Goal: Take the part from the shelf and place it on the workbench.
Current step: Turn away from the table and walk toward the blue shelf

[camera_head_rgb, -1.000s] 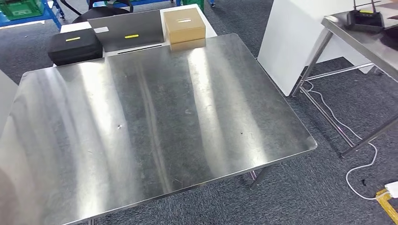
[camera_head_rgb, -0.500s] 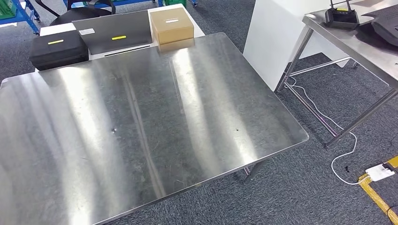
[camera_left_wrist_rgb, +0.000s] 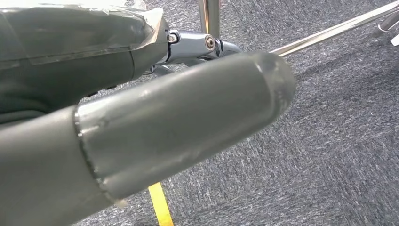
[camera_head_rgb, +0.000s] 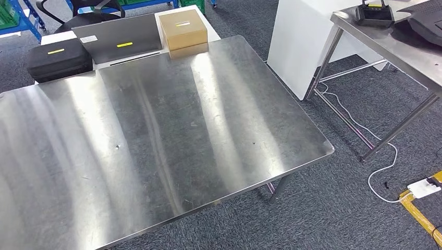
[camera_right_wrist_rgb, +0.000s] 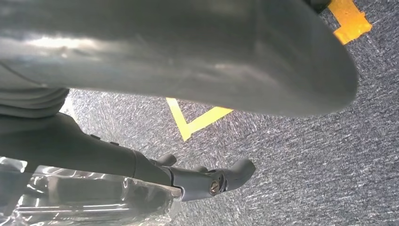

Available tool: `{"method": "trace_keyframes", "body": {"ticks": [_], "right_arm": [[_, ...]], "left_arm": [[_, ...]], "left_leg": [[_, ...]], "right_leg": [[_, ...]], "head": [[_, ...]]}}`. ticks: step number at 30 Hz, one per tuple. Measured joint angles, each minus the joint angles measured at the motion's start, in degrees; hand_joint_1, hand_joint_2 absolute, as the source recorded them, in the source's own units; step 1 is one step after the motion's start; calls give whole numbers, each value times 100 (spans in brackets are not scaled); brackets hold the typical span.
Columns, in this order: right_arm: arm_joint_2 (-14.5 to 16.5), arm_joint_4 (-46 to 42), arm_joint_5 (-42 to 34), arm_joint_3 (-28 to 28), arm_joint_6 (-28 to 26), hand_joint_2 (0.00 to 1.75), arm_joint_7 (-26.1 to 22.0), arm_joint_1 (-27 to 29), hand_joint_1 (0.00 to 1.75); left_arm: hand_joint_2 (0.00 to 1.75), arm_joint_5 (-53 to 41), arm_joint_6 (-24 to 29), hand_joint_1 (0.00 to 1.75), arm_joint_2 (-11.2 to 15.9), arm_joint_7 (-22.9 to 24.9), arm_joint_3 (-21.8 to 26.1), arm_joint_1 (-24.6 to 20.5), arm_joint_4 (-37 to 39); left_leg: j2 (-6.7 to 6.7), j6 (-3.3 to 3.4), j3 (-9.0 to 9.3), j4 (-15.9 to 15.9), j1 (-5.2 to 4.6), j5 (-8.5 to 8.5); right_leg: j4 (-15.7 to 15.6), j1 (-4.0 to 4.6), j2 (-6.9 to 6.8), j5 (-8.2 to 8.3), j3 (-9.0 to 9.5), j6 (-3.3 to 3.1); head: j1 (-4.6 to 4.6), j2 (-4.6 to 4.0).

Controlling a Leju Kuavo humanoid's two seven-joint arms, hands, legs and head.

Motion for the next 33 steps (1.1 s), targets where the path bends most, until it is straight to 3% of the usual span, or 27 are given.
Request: {"method": "trace_keyframes", "body": {"ticks": [3,8,12,18,20,22,23,25,26,27,28,29,30,31,33], "right_arm": [[4,1,2,3,-6,0,6,-1,0],[6,0,25,26,-22,0,-68,-3,0],[8,1,67,70,-32,175,-202,-1,0],[25,0,-33,108,-93,175,-279,-1,0],[27,0,-48,108,-118,175,-286,-2,0],[25,0,-50,108,-158,175,-287,-3,0],[24,0,-47,108,-176,175,-288,-3,0],[27,1,-39,108,-191,87,-289,2,0],[26,1,-35,108,-193,44,-289,10,0],[23,1,-33,108,-193,0,-289,19,0],[18,1,-33,108,-194,0,-289,27,0],[13,1,-33,108,-195,0,-289,31,0],[15,1,-33,109,-196,0,-289,27,0],[17,1,-33,109,-198,0,-287,14,0],[28,2,-32,109,-201,0,-283,-8,0]], "left_arm": [[0,2,0,0,0,1,0,0,0],[0,19,2,0,0,3,0,1,0],[0,38,10,0,0,3,0,1,0],[0,49,23,0,13,2,3,3,0],[0,51,27,0,16,-1,4,2,-1],[0,55,28,0,13,-3,5,0,-2],[0,57,28,0,10,-3,5,-1,-2],[0,60,28,0,7,-3,5,-1,-2],[0,60,28,0,5,-3,5,0,-2],[0,61,28,0,2,-3,5,1,-2],[0,61,28,0,-3,-3,5,1,-2],[0,61,28,0,-10,-3,5,1,-2],[0,62,29,0,-8,-4,5,1,-3],[0,64,29,0,-4,-4,5,2,-3],[0,69,33,0,11,-7,7,-4,-4]], "left_leg": [[0,-47,0,-2,-1,-3],[1,-65,-1,-1,-14,-8],[1,-65,-1,1,-44,-9],[-4,5,-37,68,-71,-37],[14,46,-14,10,-55,-4],[71,103,46,-116,-25,63],[111,126,68,-166,-7,91],[184,139,63,-178,-10,98],[223,136,58,-176,-9,96],[263,127,58,-173,-5,91],[304,111,62,-165,6,82],[345,84,70,-150,21,67],[390,40,75,-118,26,39],[437,-17,80,-74,24,-2],[528,-115,102,-11,-4,-71]], "right_leg": [[1,17,0,-2,-9,-11],[1,16,-1,-1,-9,-10],[1,-8,-1,0,-9,-8],[-11,-95,2,24,-1,37],[-23,-74,13,32,-7,64],[141,-55,19,-64,-100,77],[397,-55,18,-194,-231,68],[1168,-73,19,-519,-628,67],[1486,-85,18,-618,-789,91],[1614,-102,16,-626,-855,137],[1490,-126,3,-534,-793,201],[1161,-153,-36,-378,-623,269],[735,-176,-163,-221,-409,325],[378,-177,-270,-93,-238,338],[69,-153,-376,0,-105,238]], "head": [[0,0],[4,0],[2,0],[-2,0],[1,0],[9,0],[16,0],[26,0],[27,0],[26,0],[27,0],[26,0],[33,0],[43,0],[32,0]]}}
